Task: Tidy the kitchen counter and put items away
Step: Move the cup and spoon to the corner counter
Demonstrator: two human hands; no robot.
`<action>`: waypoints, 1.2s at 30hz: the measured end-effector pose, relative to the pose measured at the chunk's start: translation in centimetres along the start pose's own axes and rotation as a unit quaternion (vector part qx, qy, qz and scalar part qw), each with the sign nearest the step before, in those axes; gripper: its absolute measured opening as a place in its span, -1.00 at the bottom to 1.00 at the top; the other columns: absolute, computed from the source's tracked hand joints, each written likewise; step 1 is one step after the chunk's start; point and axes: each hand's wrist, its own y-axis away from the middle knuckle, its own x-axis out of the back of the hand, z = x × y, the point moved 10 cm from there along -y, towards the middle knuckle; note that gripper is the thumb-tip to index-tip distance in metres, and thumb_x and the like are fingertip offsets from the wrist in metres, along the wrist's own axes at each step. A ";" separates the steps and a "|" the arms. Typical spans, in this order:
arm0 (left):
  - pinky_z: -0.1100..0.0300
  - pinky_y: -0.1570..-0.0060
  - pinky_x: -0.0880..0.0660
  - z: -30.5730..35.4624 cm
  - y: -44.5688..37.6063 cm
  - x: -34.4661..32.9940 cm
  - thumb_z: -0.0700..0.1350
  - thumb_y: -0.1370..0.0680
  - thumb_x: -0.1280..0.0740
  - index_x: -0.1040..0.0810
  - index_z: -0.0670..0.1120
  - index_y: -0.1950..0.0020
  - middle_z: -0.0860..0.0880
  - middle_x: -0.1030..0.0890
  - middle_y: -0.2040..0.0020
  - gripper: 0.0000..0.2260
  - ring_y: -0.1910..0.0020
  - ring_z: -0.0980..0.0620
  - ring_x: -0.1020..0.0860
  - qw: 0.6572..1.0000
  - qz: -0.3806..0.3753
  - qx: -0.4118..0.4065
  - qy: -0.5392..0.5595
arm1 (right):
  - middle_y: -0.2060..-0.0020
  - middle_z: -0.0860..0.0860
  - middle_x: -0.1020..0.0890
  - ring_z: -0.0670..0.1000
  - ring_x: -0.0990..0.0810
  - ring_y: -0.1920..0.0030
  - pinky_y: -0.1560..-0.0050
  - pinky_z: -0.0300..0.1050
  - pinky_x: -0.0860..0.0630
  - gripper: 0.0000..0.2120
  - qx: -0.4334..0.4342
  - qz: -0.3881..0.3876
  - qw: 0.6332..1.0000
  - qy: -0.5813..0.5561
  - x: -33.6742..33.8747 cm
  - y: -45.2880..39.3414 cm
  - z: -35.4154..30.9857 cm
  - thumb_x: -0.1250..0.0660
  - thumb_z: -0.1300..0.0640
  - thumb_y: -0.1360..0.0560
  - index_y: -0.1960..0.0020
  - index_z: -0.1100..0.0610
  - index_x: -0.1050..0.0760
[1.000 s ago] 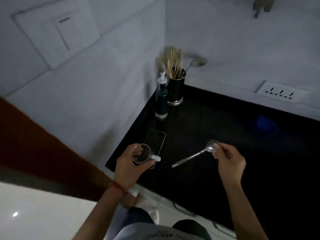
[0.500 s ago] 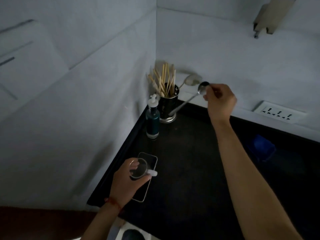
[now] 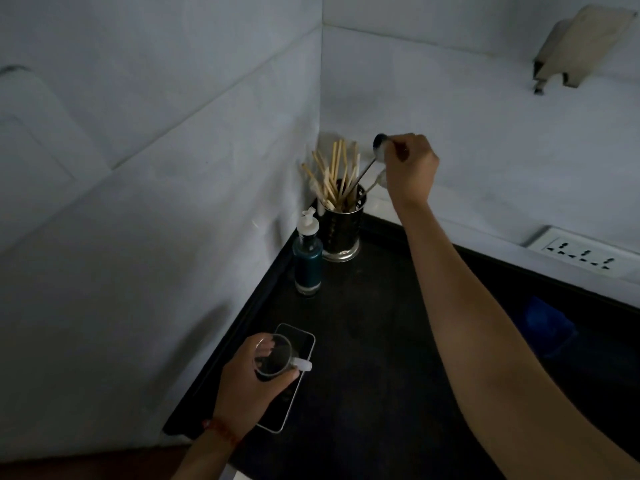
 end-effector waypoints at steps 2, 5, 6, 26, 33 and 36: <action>0.40 0.05 -0.37 0.3 0.0 -0.2 -0.08 -0.24 -0.54 -0.40 0.23 0.02 0.21 -0.53 0.02 -0.54 -0.01 0.22 -0.51 1.000 0.001 -0.003 0.000 | 0.12 0.23 -0.62 0.07 -0.56 0.21 0.18 -0.25 -0.44 -0.84 0.008 -0.032 0.999 0.023 -1.6 0.8 0.7 -0.26 0.28 -0.46 0.09 0.31 -0.59; 0.38 0.02 -0.39 0.2 0.1 -0.6 -0.06 -0.24 -0.54 -0.39 0.25 0.01 0.18 -0.54 -0.01 -0.53 -0.02 0.22 -0.52 1.000 -0.005 -0.003 -0.002 | 0.11 0.23 -0.63 0.11 -0.58 0.16 0.08 -0.04 -0.53 -0.83 -0.014 -0.093 0.995 0.039 -3.9 2.1 2.3 -0.29 0.23 -0.47 0.04 0.31 -0.58; 0.37 0.00 -0.40 0.1 0.2 -0.7 -0.05 -0.24 -0.54 -0.40 0.23 -0.01 0.16 -0.55 -0.02 -0.52 -0.03 0.22 -0.52 1.000 -0.007 -0.002 -0.003 | 0.11 0.23 -0.63 0.13 -0.59 0.16 0.08 0.00 -0.55 -0.82 -0.017 -0.113 0.993 0.043 -4.6 2.6 2.7 -0.30 0.21 -0.47 0.03 0.31 -0.57; 0.34 -0.06 -0.39 0.6 -0.8 -3.6 -0.05 -0.23 -0.55 -0.47 0.06 -0.11 0.14 -0.57 -0.04 -0.49 -0.08 0.22 -0.51 0.999 -0.033 0.000 -0.008 | -0.02 0.16 -0.62 0.01 -0.59 0.01 -0.07 -0.09 -0.55 -0.78 -0.072 -0.146 0.985 0.063 0.3 10.3 7.5 -0.26 0.19 -0.52 -0.13 0.24 -0.52; 0.38 0.01 -0.38 2.9 -3.0 -7.5 -0.05 -0.25 -0.54 -0.47 0.04 -0.13 0.13 -0.56 -0.05 -0.50 -0.07 0.21 -0.50 0.996 -0.081 -0.032 -0.027 | -0.37 0.08 -0.39 0.05 -0.33 -0.39 -0.38 -0.01 -0.30 -0.60 -0.246 -0.154 0.929 0.228 7.4 19.0 19.6 -0.17 0.03 -0.55 -0.36 0.12 -0.31; 0.34 -0.02 -0.40 4.3 -4.2 -9.7 -0.06 -0.26 -0.53 -0.47 0.02 -0.13 0.12 -0.55 -0.06 -0.51 -0.07 0.18 -0.51 0.993 -0.104 -0.040 -0.034 | -0.46 0.06 -0.23 0.05 -0.16 -0.48 -0.47 0.03 -0.14 -0.53 -0.269 -0.216 0.890 0.299 8.2 21.2 22.9 -0.13 -0.01 -0.56 -0.43 0.09 -0.20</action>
